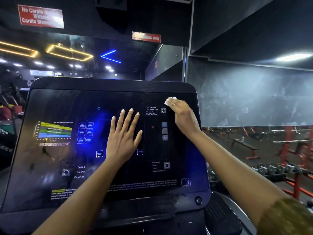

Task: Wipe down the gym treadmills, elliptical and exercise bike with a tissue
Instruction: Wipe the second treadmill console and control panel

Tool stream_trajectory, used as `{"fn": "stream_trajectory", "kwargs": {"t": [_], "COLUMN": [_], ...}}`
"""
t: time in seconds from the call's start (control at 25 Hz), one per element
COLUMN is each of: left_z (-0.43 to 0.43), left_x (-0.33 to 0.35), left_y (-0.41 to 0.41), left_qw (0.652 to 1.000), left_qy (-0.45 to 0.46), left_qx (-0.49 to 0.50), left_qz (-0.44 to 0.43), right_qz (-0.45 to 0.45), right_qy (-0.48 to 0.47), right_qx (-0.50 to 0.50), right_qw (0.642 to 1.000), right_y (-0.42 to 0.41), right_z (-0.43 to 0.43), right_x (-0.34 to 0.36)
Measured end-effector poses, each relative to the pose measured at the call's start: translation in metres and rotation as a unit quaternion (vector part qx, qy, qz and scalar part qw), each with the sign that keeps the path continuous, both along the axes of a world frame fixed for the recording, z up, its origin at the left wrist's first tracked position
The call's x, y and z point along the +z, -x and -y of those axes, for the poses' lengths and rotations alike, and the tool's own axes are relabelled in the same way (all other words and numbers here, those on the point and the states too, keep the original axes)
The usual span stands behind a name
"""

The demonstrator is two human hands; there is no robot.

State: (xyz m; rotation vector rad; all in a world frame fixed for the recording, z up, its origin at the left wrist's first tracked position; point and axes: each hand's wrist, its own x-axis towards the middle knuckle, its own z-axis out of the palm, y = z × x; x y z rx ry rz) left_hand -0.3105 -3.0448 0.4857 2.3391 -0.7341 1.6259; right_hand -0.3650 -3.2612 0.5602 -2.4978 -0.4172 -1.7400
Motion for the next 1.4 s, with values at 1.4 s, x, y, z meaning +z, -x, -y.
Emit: {"fn": "stream_trajectory", "kwargs": {"t": [1.4], "left_z": [-0.023], "left_x": [-0.059], "left_y": [0.027], "left_qw": [0.999], "left_qy": [-0.037], "left_qx": [-0.001], "left_qz": [-0.02], "right_qz": [-0.032], "right_qy": [0.008], "right_qx": [0.028], "right_qw": [0.999], "right_y": [0.03], "right_z": [-0.004], "right_x": [-0.049]}}
